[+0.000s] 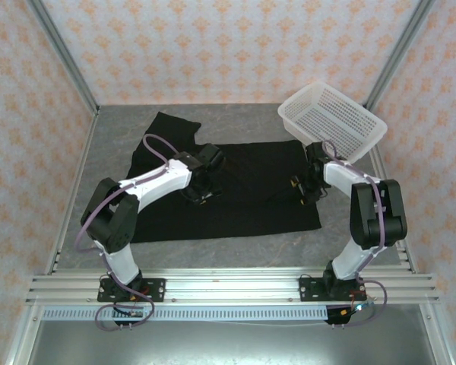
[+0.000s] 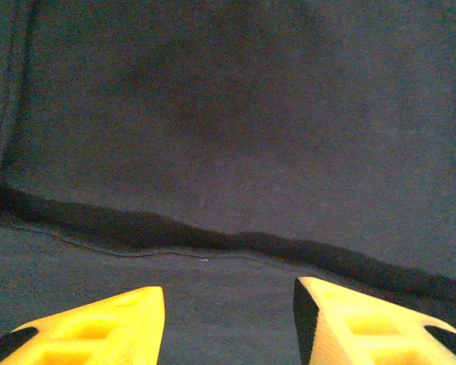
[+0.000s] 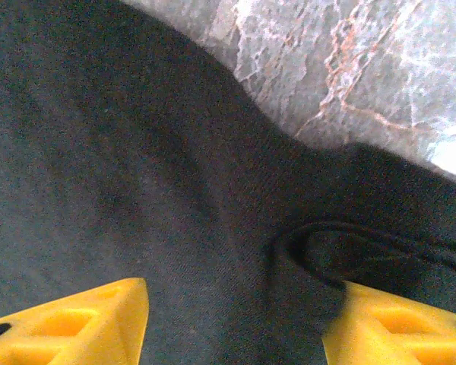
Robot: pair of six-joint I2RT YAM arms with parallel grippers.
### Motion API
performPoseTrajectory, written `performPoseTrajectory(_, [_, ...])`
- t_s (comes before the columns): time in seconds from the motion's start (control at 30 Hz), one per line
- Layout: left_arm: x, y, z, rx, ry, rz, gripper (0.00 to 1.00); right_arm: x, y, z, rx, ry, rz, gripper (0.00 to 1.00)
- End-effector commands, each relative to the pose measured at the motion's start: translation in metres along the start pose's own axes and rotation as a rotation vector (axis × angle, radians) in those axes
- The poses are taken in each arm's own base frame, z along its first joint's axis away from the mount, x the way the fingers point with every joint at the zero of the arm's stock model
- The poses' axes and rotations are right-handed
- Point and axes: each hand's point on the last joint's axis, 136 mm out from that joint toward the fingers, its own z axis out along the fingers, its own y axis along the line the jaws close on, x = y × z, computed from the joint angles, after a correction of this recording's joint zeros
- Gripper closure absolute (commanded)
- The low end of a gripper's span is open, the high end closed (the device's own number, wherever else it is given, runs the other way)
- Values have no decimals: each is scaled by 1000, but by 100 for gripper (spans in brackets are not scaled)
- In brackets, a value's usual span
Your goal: Fold and stack the t-shirts
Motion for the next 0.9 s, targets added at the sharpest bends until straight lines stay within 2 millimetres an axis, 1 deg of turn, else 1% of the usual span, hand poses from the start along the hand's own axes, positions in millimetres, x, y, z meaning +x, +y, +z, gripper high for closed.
performPoseTrajectory(0.0, [0, -11, -4, 4, -2, 37, 55, -19, 6, -6, 13, -67, 45, 44])
performPoseTrajectory(0.17, [6, -10, 3, -15, 15, 54, 60, -35, 3, -20, 32, -133, 66, 45])
performPoseTrajectory(0.27, [5, -8, 4, -27, 12, 57, 61, -41, 2, -22, 20, -141, 73, 47])
performPoseTrajectory(0.37, [-4, 0, -8, -63, -31, 68, 61, -45, 10, -29, -8, -159, 28, 52])
performPoseTrajectory(0.43, [-13, 13, -17, -82, -51, 45, 60, -45, 12, -37, -19, -171, -14, 57])
performPoseTrajectory(0.47, [-18, 22, -19, -91, -56, 23, 61, -45, 10, -42, -16, -179, -32, 59])
performPoseTrajectory(0.5, [-23, 36, -21, -108, -56, -10, 61, -42, 5, -45, -9, -184, -59, 61])
performPoseTrajectory(0.53, [-27, 48, -22, -121, -54, -35, 61, -40, 1, -46, 0, -182, -74, 62])
performPoseTrajectory(0.6, [-36, 79, -23, -149, -50, -103, 63, -31, -10, -46, 13, -165, -113, 68])
performPoseTrajectory(0.7, [-50, 120, -28, -184, -56, -198, 65, -12, -24, -40, 29, -130, -168, 72])
performPoseTrajectory(0.77, [-58, 142, -30, -210, -55, -248, 67, -2, -29, -36, 44, -117, -200, 73])
performPoseTrajectory(0.87, [-66, 175, -29, -278, -32, -321, 70, 8, -34, -25, 67, -89, -226, 79])
